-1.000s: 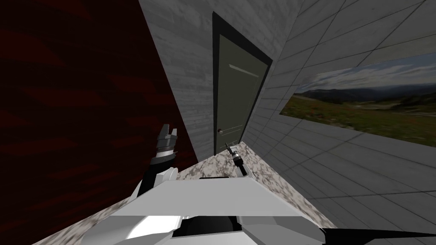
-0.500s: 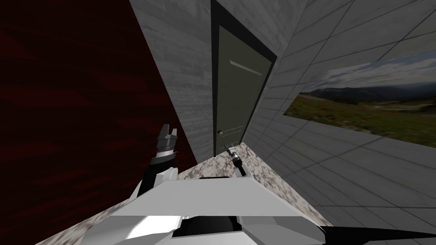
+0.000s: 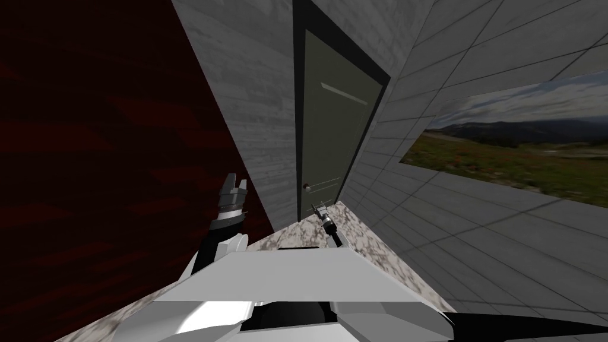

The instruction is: Pull the door open

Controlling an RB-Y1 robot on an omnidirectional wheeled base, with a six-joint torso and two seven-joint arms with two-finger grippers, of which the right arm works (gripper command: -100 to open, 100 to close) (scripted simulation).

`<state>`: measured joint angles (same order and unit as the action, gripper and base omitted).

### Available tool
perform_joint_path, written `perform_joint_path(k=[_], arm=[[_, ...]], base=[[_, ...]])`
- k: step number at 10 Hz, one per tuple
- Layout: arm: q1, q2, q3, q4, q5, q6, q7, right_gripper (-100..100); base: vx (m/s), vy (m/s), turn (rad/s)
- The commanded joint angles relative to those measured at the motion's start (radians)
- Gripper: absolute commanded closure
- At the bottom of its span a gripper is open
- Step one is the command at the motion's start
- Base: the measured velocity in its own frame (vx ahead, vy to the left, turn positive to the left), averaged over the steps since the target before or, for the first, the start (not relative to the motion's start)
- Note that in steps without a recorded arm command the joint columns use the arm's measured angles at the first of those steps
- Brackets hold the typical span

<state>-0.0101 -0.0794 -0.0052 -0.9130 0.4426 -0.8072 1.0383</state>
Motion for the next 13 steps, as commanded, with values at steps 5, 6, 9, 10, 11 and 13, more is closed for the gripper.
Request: perform_joint_path(k=[5,6,9,10,11,13], arm=[[-0.036,0.013,-0.001,0.102,0.029,-0.024,0.079,-100],[-0.044,0.016,-0.001,0.124,0.036,-0.029,0.095,-100],[-0.058,0.022,-0.002,0.166,0.048,-0.039,0.127,-100],[-0.055,0.020,-0.001,0.155,0.045,-0.034,0.117,-100],[-0.069,0.010,0.020,0.176,0.014,-0.031,0.146,-100],[-0.083,0.007,0.043,0.194,-0.019,-0.026,0.174,-100]], base=[[0.084,-0.028,0.018],[0.115,-0.037,0.028],[0.102,-0.027,0.012],[0.048,-0.006,0.004],[-0.003,-0.036,-0.106],[-0.010,-0.028,-0.083]])
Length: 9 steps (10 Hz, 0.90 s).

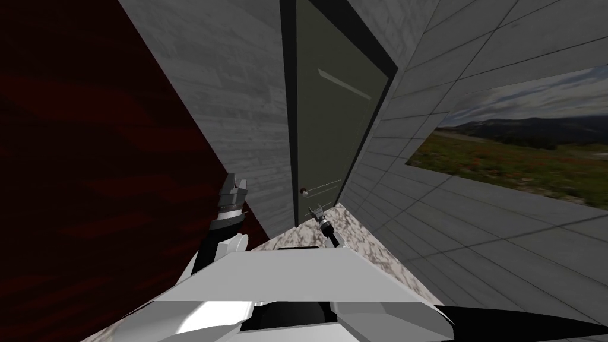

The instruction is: Pull the door open

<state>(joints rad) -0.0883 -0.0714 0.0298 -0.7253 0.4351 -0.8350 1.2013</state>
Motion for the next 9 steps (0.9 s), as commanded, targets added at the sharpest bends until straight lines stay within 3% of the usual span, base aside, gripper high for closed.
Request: perform_joint_path(k=[1,5,9], arm=[[-0.013,0.000,0.021,0.017,-0.029,0.004,0.027,-100],[-0.045,0.029,0.075,0.059,-0.103,0.013,0.096,-100],[-0.063,0.062,0.105,0.083,-0.145,0.019,0.134,-100]], base=[[0.009,0.008,-0.091],[0.053,0.025,-0.076],[0.177,0.008,0.024]])
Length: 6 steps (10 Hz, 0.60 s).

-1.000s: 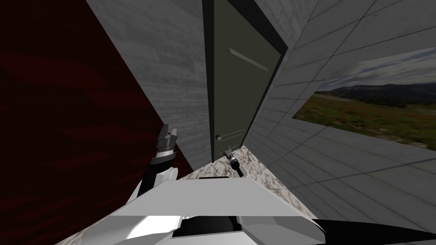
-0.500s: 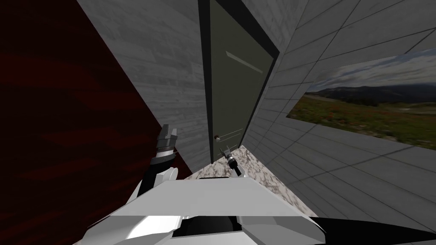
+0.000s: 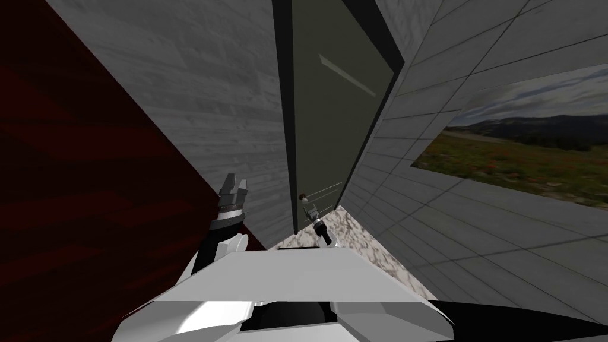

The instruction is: Pull the door open

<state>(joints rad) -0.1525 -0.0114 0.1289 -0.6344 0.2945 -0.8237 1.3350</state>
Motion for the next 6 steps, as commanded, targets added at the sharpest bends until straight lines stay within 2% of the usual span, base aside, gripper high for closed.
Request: perform_joint_path(k=[1,3,4,5,6], arm=[[-0.002,0.008,0.010,-0.004,-0.010,0.008,0.006,-100],[-0.005,0.018,0.016,0.000,-0.019,0.009,0.014,-100],[-0.002,0.015,0.015,-0.005,-0.016,0.011,0.010,-100],[-0.002,0.015,0.015,-0.005,-0.016,0.011,0.010,100],[-0.002,0.015,0.015,-0.005,-0.016,0.011,0.010,100]], base=[[0.200,0.034,0.095],[0.205,0.013,0.103],[0.053,-0.004,0.044],[-0.040,-0.010,-0.003],[-0.028,0.010,-0.017]])
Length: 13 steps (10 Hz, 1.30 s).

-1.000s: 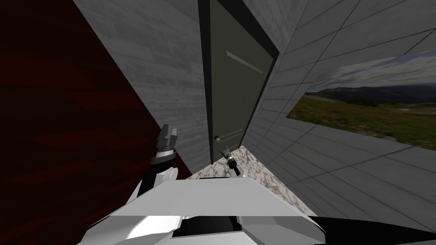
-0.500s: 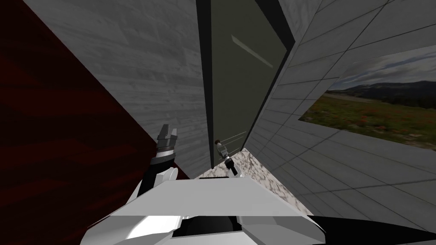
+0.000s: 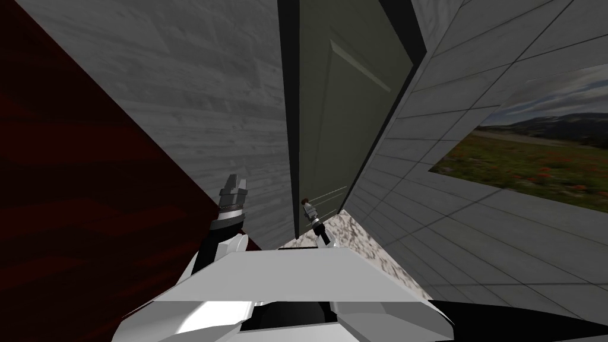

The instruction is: Pull the door open

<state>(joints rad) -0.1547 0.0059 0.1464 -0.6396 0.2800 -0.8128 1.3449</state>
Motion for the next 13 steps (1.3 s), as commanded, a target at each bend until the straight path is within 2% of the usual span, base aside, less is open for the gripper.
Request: perform_joint_path(k=[1,4,7,13], arm=[[0.001,-0.003,-0.003,0.000,-0.001,0.001,0.000,100],[0.001,-0.003,-0.003,0.000,-0.001,0.001,0.000,100],[0.002,-0.007,-0.003,-0.001,-0.010,0.000,-0.058,100],[0.005,-0.027,-0.012,-0.003,-0.046,-0.001,-0.234,100]], base=[[-0.004,0.009,-0.016],[0.000,0.000,0.000],[-0.063,-0.026,0.037],[-0.098,-0.032,0.066]])
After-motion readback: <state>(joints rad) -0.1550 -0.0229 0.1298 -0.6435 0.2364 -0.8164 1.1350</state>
